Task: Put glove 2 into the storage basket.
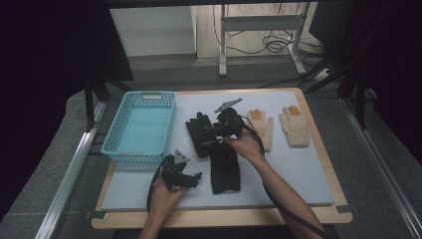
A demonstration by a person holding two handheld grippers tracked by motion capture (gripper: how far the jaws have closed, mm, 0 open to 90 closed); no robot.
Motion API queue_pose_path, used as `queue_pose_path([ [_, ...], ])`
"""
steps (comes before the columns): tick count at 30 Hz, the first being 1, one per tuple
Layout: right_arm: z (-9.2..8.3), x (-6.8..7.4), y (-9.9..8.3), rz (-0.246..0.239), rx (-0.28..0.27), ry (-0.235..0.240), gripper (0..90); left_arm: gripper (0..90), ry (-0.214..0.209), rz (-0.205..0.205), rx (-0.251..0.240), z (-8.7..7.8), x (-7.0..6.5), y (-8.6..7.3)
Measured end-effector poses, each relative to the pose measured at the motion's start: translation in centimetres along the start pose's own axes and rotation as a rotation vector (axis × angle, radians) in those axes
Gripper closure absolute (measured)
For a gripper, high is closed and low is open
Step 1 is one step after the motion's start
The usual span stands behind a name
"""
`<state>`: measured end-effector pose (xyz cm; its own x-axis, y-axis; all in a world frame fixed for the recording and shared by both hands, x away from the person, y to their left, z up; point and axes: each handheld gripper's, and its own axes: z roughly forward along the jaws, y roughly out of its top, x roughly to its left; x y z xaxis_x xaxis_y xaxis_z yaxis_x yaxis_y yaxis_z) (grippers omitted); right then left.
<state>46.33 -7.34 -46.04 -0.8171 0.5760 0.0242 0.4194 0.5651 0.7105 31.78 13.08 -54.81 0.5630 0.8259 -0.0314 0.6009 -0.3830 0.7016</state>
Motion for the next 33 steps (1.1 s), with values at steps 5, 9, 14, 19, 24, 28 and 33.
queue_pose_path([
  [5, 1.2, -1.1, -0.6, 0.032, -0.010, 0.018, 61.9, 6.6, -0.001, -0.002, 0.001, 0.0, 0.0, 0.0],
  [9, 2.2, -0.9, -0.7, 0.019, -0.007, 0.019, 58.0, 6.7, -0.001, -0.001, 0.000, 0.0, 0.0, 0.0],
  [14, 4.5, -0.6, -0.2, 0.003, -0.004, 0.013, 57.2, 6.7, -0.001, -0.001, 0.000, 0.0, 0.0, 0.0],
  [19, 6.9, -0.6, 0.0, -0.008, 0.014, 0.008, 52.1, 6.7, -0.002, -0.003, -0.001, 0.0, 0.0, 0.0],
  [24, 8.9, -0.3, -0.2, -0.040, 0.066, -0.014, 52.7, 6.7, -0.001, -0.006, -0.006, 0.0, 0.0, 0.0],
  [28, 9.1, -0.4, -0.2, -0.017, 0.053, 0.022, 64.8, 6.7, -0.001, -0.006, -0.006, 0.0, 0.0, 0.0],
  [33, 9.0, -0.7, -0.2, -0.002, 0.048, 0.028, 84.5, 6.7, -0.001, -0.006, -0.006, 0.0, 0.0, 0.0],
])
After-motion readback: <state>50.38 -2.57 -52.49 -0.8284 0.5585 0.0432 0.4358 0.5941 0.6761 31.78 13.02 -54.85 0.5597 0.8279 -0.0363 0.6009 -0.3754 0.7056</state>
